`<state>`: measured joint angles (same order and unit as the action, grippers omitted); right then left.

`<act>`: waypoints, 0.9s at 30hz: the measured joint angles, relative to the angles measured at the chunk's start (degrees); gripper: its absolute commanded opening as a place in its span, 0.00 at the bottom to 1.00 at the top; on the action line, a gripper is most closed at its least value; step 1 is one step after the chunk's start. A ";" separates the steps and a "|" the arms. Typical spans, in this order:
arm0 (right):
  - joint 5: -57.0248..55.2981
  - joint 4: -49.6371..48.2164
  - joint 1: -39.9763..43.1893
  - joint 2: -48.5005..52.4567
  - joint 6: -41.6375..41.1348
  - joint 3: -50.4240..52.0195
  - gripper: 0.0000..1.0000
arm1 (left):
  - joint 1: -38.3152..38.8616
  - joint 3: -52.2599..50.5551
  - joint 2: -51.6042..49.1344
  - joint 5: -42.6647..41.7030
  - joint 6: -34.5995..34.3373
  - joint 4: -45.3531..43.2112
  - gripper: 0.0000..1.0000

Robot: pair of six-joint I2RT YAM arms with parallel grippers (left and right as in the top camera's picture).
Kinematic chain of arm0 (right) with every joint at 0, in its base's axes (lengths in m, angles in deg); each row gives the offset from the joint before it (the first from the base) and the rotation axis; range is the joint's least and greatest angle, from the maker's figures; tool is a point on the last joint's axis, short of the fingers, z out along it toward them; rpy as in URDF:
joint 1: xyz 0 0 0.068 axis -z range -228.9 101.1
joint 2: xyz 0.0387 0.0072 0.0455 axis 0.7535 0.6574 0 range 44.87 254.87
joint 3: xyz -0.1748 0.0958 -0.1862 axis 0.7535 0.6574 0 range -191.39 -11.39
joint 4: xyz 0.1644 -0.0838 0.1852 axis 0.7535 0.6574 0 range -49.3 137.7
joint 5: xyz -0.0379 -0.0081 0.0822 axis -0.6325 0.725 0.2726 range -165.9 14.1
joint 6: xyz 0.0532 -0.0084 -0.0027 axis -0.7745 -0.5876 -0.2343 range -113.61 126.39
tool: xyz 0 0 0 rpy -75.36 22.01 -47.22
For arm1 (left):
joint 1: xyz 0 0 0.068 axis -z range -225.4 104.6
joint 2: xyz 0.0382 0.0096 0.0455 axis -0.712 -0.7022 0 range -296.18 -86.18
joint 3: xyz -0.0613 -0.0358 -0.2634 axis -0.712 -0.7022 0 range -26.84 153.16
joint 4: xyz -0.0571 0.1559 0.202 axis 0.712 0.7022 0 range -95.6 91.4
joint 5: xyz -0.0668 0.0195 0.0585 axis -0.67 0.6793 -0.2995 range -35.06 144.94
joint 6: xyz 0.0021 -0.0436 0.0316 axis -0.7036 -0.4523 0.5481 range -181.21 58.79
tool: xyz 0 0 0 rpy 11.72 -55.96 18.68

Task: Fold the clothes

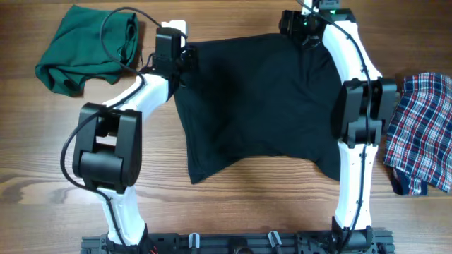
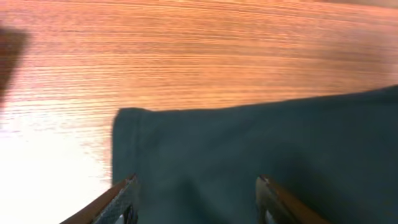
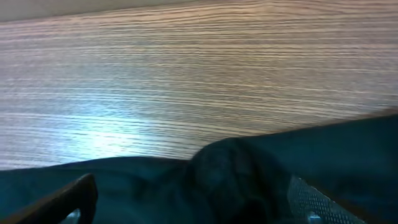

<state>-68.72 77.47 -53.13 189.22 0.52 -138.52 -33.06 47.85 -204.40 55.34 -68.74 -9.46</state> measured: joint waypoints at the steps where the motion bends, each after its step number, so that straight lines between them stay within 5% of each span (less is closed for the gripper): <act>1: -0.20 0.07 -0.15 0.00 0.17 0.00 0.98 | -0.28 0.00 -0.42 0.00 0.00 -0.74 0.59; 27: -2.38 1.42 -0.09 3.10 1.03 0.00 0.87 | -4.22 0.00 -6.73 -1.22 0.00 -13.77 0.50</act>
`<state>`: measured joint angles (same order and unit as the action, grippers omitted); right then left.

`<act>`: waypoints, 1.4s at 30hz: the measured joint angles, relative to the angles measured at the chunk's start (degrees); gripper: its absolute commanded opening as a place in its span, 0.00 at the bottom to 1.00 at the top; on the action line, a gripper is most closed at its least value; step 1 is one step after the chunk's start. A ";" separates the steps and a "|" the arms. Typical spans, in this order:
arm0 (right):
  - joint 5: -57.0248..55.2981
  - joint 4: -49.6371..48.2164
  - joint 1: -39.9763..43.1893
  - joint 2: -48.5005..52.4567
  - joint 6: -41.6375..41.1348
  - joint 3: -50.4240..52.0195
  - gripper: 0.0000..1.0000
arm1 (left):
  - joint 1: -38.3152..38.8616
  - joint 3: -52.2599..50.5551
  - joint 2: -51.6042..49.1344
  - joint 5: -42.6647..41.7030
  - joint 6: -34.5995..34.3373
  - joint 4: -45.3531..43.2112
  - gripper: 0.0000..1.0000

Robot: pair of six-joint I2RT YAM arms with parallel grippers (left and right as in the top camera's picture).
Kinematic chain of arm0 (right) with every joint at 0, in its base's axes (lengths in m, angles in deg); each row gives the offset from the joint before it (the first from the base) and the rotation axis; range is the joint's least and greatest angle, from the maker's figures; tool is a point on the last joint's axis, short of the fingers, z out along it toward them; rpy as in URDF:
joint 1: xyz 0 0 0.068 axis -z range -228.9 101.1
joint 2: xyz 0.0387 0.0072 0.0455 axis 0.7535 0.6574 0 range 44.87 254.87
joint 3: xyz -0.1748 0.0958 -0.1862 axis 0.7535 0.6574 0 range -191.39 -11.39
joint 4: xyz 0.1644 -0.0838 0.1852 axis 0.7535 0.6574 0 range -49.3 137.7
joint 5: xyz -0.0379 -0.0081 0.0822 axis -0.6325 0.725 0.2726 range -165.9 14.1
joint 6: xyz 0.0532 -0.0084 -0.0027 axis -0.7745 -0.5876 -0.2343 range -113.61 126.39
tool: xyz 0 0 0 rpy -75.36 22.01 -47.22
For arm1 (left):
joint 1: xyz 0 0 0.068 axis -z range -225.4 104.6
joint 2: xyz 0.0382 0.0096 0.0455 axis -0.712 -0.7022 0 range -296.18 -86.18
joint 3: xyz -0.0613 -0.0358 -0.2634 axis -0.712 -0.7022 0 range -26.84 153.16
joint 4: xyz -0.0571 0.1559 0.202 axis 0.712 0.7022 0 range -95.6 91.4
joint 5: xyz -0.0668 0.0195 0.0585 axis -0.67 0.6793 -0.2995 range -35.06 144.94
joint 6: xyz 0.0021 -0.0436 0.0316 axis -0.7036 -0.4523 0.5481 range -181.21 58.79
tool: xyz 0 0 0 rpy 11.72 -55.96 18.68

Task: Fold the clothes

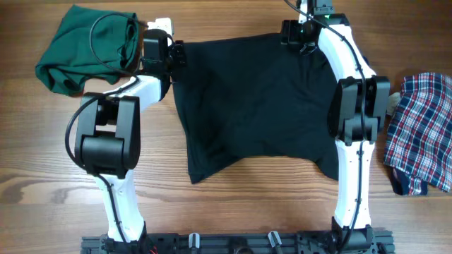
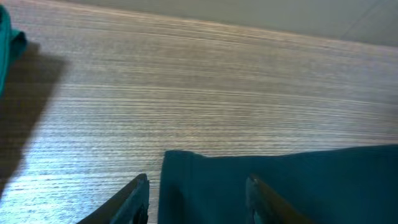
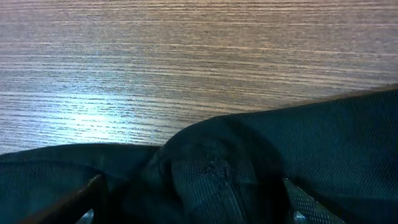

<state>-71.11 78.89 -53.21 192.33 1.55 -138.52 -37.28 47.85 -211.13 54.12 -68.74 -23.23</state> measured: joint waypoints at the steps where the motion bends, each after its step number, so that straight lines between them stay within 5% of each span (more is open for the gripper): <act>1: 0.00 0.17 0.00 0.00 0.00 0.00 0.87 | 0.00 0.00 0.00 -0.15 0.00 -0.31 0.50; 7: 0.00 0.63 0.00 0.00 0.00 0.00 0.87 | 0.02 0.07 -3.43 -1.42 -0.68 -1.29 0.49; 15: -0.42 0.74 0.02 0.00 0.20 0.00 0.71 | 0.02 0.22 -4.52 -1.66 -1.36 -1.70 0.49; 19: -1.70 0.33 0.00 0.00 0.17 0.00 0.67 | 0.02 0.22 -4.52 -1.68 -1.38 -1.68 0.40; 21: -2.36 0.31 0.00 0.00 0.15 0.00 0.61 | 0.02 0.22 -4.52 -1.70 -1.55 -1.68 0.37; 24: -2.69 -0.31 0.00 0.00 -0.02 0.00 0.36 | 0.02 0.22 -4.52 -2.03 -1.77 -1.66 0.30; 32: -3.19 -1.44 0.00 0.00 -0.02 0.00 0.35 | 0.02 0.22 -4.52 -2.05 -1.95 -1.68 0.28; 36: -3.39 -1.42 0.00 0.00 -0.02 -1.51 0.25 | 0.02 0.20 -4.52 -2.05 -2.08 -1.68 0.04; 40: -3.80 -1.27 0.00 0.00 -0.09 -2.14 0.18 | 0.02 0.22 -4.52 -2.08 -2.01 -1.68 0.04; 42: -4.02 -0.83 0.00 0.00 -0.02 -2.14 0.17 | 0.02 0.22 -4.52 -2.08 -2.01 -1.73 0.22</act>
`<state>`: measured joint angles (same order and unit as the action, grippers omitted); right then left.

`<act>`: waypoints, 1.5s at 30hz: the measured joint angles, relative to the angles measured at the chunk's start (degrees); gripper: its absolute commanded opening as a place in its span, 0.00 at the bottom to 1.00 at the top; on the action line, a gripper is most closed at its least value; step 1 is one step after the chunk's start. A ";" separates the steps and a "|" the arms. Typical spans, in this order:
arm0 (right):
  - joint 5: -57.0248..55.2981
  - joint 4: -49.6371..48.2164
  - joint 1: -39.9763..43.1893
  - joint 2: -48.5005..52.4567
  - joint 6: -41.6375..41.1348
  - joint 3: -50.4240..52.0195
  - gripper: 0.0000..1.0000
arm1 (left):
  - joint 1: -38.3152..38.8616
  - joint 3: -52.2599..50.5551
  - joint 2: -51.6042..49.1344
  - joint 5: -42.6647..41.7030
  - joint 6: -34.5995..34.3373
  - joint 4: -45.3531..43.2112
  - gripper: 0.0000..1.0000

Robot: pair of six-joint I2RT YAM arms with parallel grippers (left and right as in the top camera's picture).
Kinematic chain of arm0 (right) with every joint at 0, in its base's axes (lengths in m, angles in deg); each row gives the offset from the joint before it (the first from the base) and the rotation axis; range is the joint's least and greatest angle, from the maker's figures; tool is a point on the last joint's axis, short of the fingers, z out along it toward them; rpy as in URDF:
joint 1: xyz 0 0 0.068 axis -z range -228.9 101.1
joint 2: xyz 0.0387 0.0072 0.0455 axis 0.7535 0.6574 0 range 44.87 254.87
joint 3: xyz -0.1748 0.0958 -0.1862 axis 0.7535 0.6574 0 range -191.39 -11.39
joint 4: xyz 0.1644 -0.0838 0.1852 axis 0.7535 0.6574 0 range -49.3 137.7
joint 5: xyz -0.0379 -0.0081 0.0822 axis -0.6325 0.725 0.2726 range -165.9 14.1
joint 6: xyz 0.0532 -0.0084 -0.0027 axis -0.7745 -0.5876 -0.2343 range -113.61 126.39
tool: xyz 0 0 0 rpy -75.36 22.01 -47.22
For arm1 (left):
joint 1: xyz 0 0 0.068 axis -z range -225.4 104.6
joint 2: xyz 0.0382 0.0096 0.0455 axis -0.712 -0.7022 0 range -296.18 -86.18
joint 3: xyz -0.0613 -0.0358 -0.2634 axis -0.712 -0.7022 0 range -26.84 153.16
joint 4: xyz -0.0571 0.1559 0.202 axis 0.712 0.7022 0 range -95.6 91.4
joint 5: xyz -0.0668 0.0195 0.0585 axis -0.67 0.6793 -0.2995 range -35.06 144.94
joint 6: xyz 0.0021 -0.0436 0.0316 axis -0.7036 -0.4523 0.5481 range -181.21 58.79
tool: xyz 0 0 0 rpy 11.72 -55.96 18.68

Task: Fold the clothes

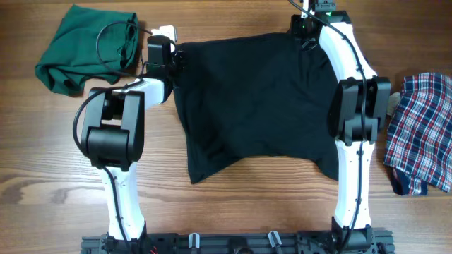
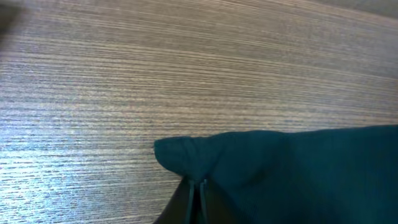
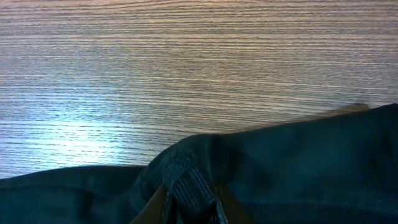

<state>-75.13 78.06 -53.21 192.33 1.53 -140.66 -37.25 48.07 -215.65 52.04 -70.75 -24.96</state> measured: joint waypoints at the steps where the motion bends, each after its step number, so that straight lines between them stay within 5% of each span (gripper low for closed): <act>1: -0.02 0.15 0.00 0.00 0.00 0.00 0.17 | 0.00 0.00 0.00 0.02 0.22 -0.17 0.27; 2: -0.04 0.42 0.00 0.00 0.00 0.00 0.17 | 0.00 0.00 0.00 0.02 -0.11 -0.55 0.28; 4: -0.24 0.57 0.00 0.00 0.00 0.00 0.17 | 0.00 0.00 0.00 -0.20 -0.15 -1.20 0.04; 9: -0.46 0.79 0.00 0.00 0.00 0.00 0.04 | 0.00 0.00 0.00 -1.79 -0.17 -0.20 0.04; 24: -0.48 2.93 0.00 -1.36 0.00 0.00 0.04 | 0.00 0.00 0.15 -2.58 -0.17 0.70 0.04; 45: -2.45 12.35 0.50 -6.38 -0.90 0.00 0.04 | 0.00 0.00 6.73 -2.60 -0.17 12.98 0.04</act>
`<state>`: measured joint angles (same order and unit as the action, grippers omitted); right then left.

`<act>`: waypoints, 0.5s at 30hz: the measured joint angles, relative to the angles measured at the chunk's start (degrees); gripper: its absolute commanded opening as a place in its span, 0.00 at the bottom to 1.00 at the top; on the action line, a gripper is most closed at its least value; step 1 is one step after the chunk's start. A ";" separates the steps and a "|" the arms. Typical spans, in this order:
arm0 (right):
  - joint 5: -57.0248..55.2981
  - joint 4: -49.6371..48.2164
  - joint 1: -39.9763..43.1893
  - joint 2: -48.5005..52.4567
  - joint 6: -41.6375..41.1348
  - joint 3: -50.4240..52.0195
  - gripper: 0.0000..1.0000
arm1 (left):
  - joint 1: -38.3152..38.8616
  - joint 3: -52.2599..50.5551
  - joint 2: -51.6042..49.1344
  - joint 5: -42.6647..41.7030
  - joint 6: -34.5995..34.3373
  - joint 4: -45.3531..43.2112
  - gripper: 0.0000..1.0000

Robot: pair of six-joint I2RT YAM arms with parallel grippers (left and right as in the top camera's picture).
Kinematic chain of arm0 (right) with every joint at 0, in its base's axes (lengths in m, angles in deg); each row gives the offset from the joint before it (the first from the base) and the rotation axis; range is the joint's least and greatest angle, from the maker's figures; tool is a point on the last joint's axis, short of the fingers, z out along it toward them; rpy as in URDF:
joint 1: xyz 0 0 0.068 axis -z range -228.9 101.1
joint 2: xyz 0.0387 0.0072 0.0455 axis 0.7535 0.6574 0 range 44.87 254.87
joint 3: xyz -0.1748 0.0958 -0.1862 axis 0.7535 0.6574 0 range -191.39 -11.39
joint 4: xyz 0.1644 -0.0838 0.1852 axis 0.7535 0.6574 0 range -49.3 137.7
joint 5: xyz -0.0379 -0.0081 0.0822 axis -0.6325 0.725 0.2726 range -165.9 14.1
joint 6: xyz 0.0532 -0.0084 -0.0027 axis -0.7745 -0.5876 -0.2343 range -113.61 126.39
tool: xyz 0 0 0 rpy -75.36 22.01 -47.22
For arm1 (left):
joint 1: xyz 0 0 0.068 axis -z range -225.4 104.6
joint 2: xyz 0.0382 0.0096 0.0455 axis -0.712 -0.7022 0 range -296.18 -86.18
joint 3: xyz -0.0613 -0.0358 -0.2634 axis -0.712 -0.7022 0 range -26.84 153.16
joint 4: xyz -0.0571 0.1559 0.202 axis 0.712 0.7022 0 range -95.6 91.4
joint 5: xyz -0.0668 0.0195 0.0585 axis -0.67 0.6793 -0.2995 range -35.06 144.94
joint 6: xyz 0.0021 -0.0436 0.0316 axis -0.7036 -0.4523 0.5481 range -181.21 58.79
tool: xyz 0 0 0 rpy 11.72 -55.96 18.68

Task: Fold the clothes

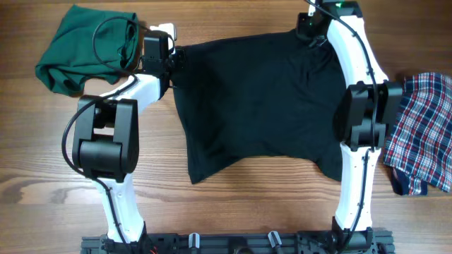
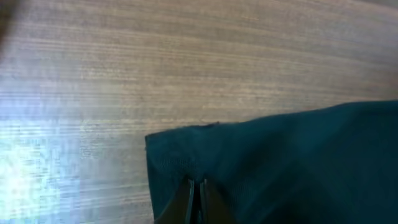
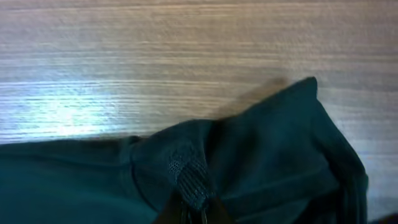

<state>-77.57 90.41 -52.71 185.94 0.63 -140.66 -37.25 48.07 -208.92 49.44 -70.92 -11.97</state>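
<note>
A black garment point(image 1: 254, 106) lies spread over the middle of the wooden table. My left gripper point(image 1: 171, 60) is shut on its far left corner point(image 2: 180, 155), the jaws pinched together through the cloth point(image 2: 196, 193). At the far right corner my right gripper point(image 1: 311, 29) is shut on a bunched fold with a ribbed edge point(image 3: 189, 177). That corner point(image 3: 298, 124) is lifted and puckered, with wood showing beyond it.
A crumpled green garment point(image 1: 88, 46) lies at the far left of the table. A red and blue plaid garment point(image 1: 424, 130) sits at the right edge. Bare wood point(image 1: 233, 204) runs along the near side, in front of the black cloth.
Both grippers stay shut on the far corners. The right one has moved further right and toward the far edge, drawing the top hem tauter. The left corner now lies flatter.
Both grippers stood open over the far corners of the black garment, and were still open a moment later, the left one nearer the corner. Then each was shut on its corner. Now the corners are held wider apart and the far hem is stretched.
</note>
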 measured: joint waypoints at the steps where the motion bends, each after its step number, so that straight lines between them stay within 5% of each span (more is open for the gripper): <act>1: -0.15 0.63 0.11 -0.22 -0.33 0.00 0.04 | 0.00 0.00 0.28 0.00 0.00 0.81 0.04; 15: -1.25 6.82 2.43 -4.61 -3.65 0.00 0.04 | 0.00 0.04 6.43 -0.39 0.00 11.15 0.04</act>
<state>-78.82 97.23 -50.28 181.33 -3.02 -140.66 -37.25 48.11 -202.50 49.05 -70.92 -0.83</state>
